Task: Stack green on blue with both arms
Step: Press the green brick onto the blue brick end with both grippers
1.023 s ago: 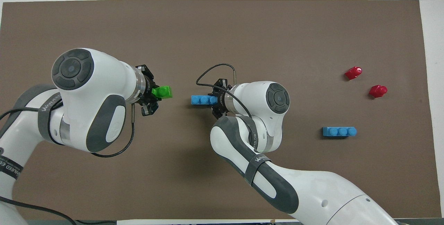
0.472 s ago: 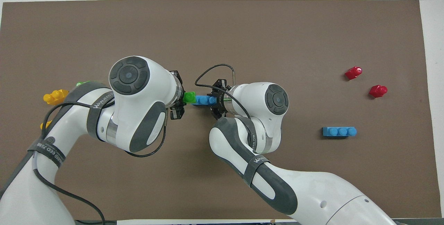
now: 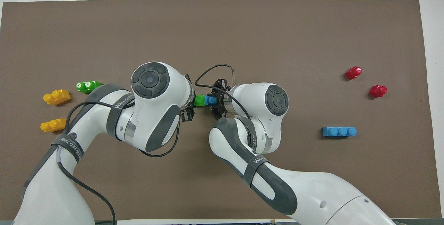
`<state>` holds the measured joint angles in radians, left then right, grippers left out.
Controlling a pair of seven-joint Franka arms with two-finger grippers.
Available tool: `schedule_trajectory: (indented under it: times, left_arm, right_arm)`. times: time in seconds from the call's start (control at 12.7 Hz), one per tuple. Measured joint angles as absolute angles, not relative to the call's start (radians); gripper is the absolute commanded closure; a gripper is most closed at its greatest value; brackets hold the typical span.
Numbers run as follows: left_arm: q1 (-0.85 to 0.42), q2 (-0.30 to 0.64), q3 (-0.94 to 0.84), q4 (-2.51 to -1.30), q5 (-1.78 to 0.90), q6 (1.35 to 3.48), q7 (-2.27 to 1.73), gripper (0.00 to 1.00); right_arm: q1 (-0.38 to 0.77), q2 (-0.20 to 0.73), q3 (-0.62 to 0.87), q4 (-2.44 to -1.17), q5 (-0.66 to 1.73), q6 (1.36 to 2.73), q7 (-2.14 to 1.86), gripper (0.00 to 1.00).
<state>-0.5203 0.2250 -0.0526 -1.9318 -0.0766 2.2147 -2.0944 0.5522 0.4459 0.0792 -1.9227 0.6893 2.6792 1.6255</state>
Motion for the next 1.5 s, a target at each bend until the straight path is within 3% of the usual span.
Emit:
schedule_trajectory:
  times: [1.18, 1.5]
  left_arm:
    - [-0.528, 0.28, -0.056, -1.918, -0.065, 2.267, -1.928, 1.0]
    - [-0.529, 0.268, -0.056, -1.957, -0.065, 2.324, -1.919, 0.83]
  right_arm:
    - [0.553, 0.445, 0.079, -1.926, 0.694, 2.683, 1.625, 1.0]
    - [0.553, 0.445, 0.079, -1.927, 0.704, 2.685, 1.626, 1.0]
